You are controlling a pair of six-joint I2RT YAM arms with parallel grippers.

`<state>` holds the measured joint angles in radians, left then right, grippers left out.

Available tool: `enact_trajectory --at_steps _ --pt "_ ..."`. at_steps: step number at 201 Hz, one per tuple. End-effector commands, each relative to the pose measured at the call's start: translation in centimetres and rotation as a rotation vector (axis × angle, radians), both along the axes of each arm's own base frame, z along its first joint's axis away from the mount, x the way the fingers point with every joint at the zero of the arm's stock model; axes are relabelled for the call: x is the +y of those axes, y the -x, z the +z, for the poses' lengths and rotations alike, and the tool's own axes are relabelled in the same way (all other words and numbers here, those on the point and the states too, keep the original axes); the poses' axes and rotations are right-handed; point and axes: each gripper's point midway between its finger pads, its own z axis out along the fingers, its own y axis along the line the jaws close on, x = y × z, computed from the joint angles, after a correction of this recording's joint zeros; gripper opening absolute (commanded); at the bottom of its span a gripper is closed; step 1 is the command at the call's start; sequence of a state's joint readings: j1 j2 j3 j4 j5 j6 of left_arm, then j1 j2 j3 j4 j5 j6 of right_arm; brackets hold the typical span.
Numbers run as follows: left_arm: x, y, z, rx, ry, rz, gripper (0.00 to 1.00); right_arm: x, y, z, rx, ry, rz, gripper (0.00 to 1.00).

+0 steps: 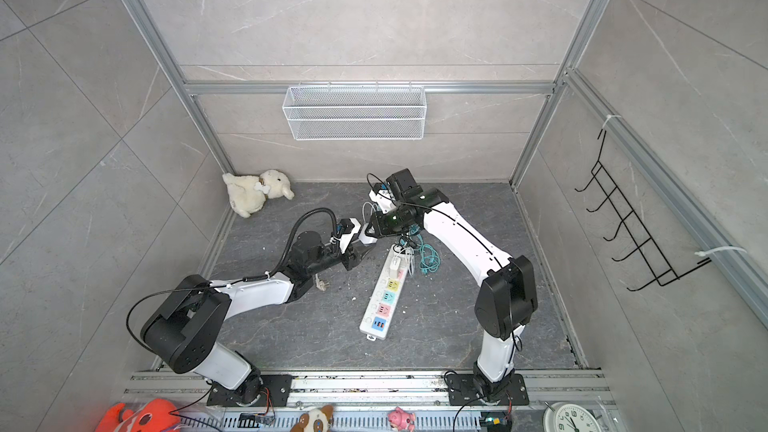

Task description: Insert the plug

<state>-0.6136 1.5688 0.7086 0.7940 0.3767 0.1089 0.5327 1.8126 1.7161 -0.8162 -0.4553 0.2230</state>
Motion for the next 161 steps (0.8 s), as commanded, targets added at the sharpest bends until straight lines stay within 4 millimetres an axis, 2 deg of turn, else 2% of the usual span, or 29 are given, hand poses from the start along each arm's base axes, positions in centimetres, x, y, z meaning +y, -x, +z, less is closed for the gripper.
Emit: enact_trajectory --at_steps 1,17,44,63,84,126,161 --pt "-0.7 0.3 4.1 -0.125 0.045 -0.023 0.37 0.8 0.9 -0.8 0.045 -0.016 0.021 0.3" --pt "-0.8 0.2 4.2 -0.125 0.046 -0.019 0.42 0.8 1.0 -1.0 0.047 -0.013 0.025 0.24" --pt "-0.9 -0.1 4.1 -0.094 0.041 -0.012 0.64 0.5 0.9 -0.7 0.029 -0.003 0.013 0.18" --pt "-0.5 0.1 4.2 -0.101 0.03 0.0 0.71 -0.1 0.4 0.0 -0.003 0.014 -0.019 0.16" --pt "0.8 -0.5 4.0 -0.085 -0.018 0.09 0.78 -1.3 -0.9 1.1 -0.038 0.034 -0.085 0.14" --pt "3.0 0.7 2.7 -0.012 -0.147 0.131 0.81 -4.7 -3.5 4.9 -0.092 -0.036 -0.201 0.14" --pt "5.6 1.2 0.6 0.123 -0.233 0.245 0.84 -7.5 -3.4 7.2 -0.089 -0.121 -0.236 0.14"
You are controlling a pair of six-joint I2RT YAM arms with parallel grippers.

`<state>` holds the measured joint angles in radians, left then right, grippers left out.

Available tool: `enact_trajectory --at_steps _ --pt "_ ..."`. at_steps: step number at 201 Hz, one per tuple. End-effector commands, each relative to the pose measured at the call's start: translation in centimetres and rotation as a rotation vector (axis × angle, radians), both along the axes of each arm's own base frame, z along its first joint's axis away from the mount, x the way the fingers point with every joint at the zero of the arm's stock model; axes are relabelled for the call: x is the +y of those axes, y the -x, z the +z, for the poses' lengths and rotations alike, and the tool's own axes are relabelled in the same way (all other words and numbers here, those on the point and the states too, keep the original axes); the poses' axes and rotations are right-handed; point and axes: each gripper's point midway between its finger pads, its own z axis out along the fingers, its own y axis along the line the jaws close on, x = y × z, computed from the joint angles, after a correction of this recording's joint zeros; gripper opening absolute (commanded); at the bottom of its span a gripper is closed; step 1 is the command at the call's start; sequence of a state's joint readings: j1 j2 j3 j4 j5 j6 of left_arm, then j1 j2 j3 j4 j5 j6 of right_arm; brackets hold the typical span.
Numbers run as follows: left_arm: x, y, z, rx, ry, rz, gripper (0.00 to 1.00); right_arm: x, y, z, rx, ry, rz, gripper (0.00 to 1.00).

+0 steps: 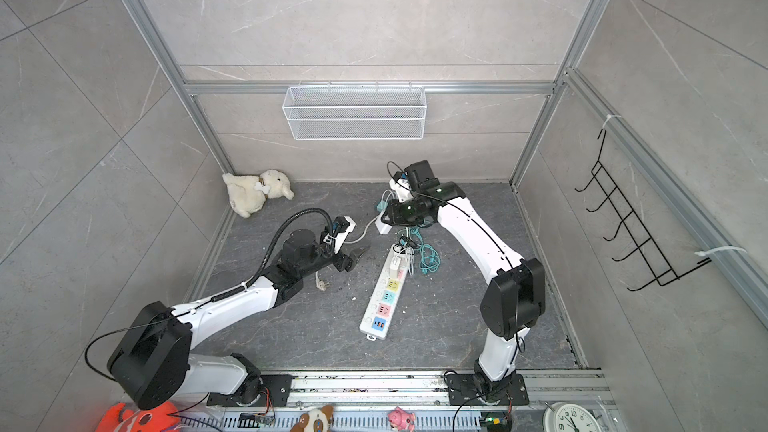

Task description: Insert the plug

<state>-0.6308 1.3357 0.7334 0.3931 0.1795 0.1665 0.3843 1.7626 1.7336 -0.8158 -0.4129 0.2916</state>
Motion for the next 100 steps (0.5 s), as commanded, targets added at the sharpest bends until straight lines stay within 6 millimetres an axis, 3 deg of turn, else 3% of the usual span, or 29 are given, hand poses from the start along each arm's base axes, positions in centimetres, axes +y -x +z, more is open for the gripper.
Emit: enact_trajectory --at_steps 1,51,100 --pt "2.0 0.3 -0.9 0.083 -0.075 0.09 0.84 -1.4 0.8 4.6 -0.065 -0.096 -0.013 0.14" --pt "2.7 2.1 -2.3 0.235 0.012 0.126 0.91 -6.5 3.1 4.1 -0.075 -0.049 -0.136 0.14" --pt "3.7 3.5 -4.0 0.311 0.075 0.164 0.9 -8.3 6.9 1.9 -0.05 0.042 -0.123 0.14"
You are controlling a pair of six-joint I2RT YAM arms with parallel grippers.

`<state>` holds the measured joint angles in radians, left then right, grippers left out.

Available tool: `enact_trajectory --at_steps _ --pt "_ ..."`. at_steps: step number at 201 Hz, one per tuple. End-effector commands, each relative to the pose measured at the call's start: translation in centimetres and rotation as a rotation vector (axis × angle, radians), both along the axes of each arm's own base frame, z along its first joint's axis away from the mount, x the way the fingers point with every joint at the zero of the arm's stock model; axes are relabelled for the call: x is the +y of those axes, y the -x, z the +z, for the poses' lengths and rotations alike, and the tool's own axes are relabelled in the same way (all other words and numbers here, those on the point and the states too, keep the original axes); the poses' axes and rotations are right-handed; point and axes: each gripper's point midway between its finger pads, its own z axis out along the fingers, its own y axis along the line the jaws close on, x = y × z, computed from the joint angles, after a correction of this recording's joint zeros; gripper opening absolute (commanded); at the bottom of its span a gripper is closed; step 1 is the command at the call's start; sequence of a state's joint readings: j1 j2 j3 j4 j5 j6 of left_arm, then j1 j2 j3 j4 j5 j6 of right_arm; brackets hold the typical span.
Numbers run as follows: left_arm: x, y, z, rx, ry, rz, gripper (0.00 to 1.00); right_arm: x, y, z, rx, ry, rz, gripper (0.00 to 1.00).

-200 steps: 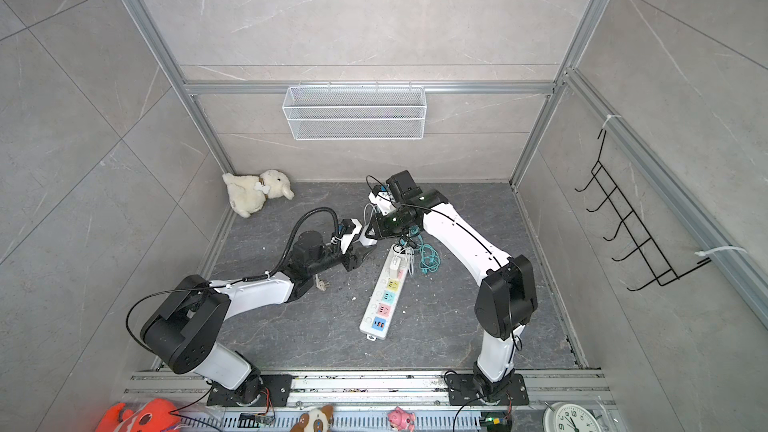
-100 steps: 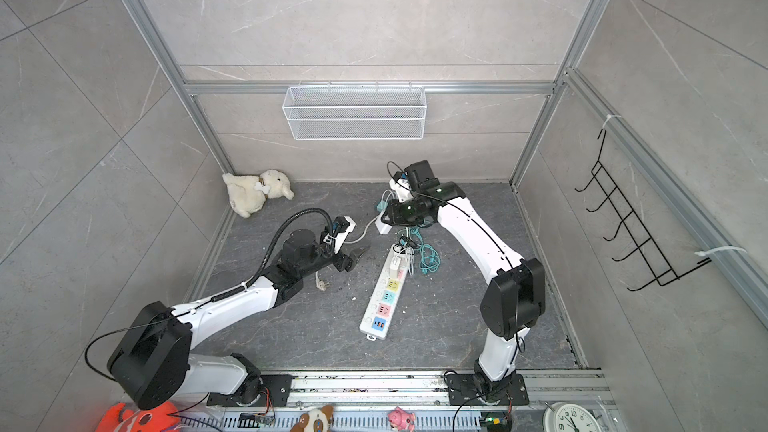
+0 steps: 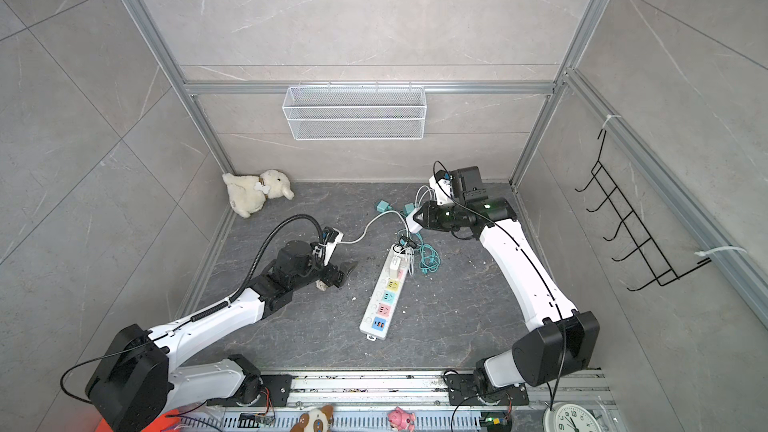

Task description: Insert the plug

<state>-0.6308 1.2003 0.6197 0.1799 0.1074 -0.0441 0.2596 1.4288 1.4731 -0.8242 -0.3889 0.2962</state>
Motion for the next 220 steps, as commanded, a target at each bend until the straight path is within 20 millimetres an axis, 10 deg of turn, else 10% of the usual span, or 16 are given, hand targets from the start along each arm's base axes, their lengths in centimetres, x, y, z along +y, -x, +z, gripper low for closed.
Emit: enact_trajectory --at_steps 1,64,114,157,220 --pt "-0.1 0.4 0.8 0.028 0.075 0.028 0.9 -0.8 2.0 -1.1 0.02 0.046 0.021 0.14" --pt "0.0 3.1 -3.6 0.292 0.059 0.052 0.88 -0.2 6.6 -4.2 0.026 0.135 0.152 0.14" --pt "-0.5 7.6 -6.0 0.367 0.014 0.09 0.87 3.8 9.6 -7.3 0.024 0.309 0.343 0.13" --pt "-1.7 10.6 -8.4 0.427 -0.016 0.099 0.87 8.7 10.1 -8.4 -0.057 0.342 0.526 0.13" --pt "-6.2 13.9 -10.2 0.391 -0.086 0.059 0.89 10.4 7.7 -8.3 -0.051 0.366 0.487 0.13"
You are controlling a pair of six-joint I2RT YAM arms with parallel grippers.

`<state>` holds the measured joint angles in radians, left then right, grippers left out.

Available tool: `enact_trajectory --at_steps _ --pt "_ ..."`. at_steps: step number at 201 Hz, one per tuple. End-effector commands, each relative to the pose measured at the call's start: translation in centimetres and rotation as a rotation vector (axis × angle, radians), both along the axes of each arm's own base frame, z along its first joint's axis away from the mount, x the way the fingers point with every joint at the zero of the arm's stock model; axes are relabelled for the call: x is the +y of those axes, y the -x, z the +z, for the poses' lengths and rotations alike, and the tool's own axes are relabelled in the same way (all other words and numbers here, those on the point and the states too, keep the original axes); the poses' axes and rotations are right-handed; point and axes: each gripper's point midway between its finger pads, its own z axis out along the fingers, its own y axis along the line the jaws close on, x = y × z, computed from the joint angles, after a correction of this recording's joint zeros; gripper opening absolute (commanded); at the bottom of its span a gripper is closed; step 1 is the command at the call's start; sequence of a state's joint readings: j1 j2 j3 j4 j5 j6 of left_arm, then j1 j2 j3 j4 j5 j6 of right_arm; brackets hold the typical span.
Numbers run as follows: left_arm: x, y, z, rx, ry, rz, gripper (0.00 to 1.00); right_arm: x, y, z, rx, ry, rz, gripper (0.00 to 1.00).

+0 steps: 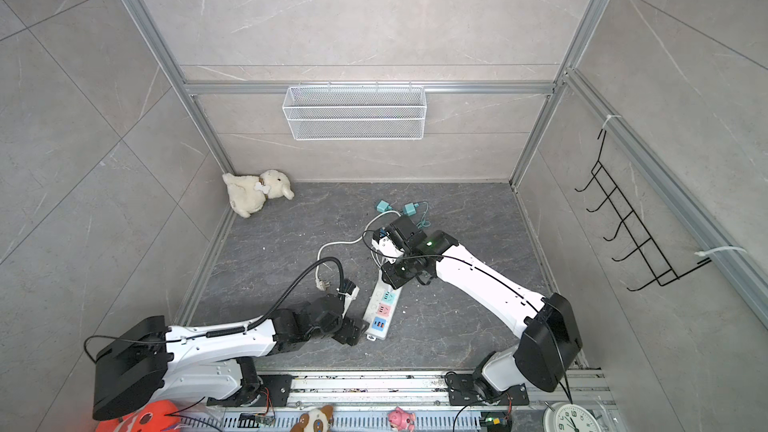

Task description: Insert the plug

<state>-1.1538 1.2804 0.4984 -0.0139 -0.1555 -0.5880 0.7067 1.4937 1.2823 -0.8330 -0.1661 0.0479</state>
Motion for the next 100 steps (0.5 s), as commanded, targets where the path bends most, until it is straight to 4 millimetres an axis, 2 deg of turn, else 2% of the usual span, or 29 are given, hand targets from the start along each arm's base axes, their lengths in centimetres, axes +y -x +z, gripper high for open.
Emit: enact_trajectory --at_steps 1,23,44,64,76,100 --pt "-2.6 -0.4 1.1 -0.049 0.048 0.028 0.89 0.9 -1.8 2.2 -0.074 -0.028 -0.02 0.13" --pt "-3.9 -0.1 0.3 -0.043 0.033 0.011 0.9 0.8 -2.3 2.2 -0.073 -0.022 -0.064 0.13" --pt "-4.6 -0.2 0.6 -0.064 0.03 0.017 0.9 0.6 -2.5 1.9 -0.069 -0.017 -0.089 0.13" --pt "-5.2 -0.4 0.9 -0.082 0.043 0.038 0.93 0.4 -2.6 1.8 -0.064 -0.015 -0.103 0.13" --pt "-5.5 -0.5 0.9 -0.087 0.045 0.048 0.99 0.3 -2.6 1.8 -0.062 -0.016 -0.114 0.13" --pt "-5.8 -0.5 0.4 -0.086 0.033 0.07 1.0 -0.2 -2.9 2.1 -0.064 -0.03 -0.136 0.13"
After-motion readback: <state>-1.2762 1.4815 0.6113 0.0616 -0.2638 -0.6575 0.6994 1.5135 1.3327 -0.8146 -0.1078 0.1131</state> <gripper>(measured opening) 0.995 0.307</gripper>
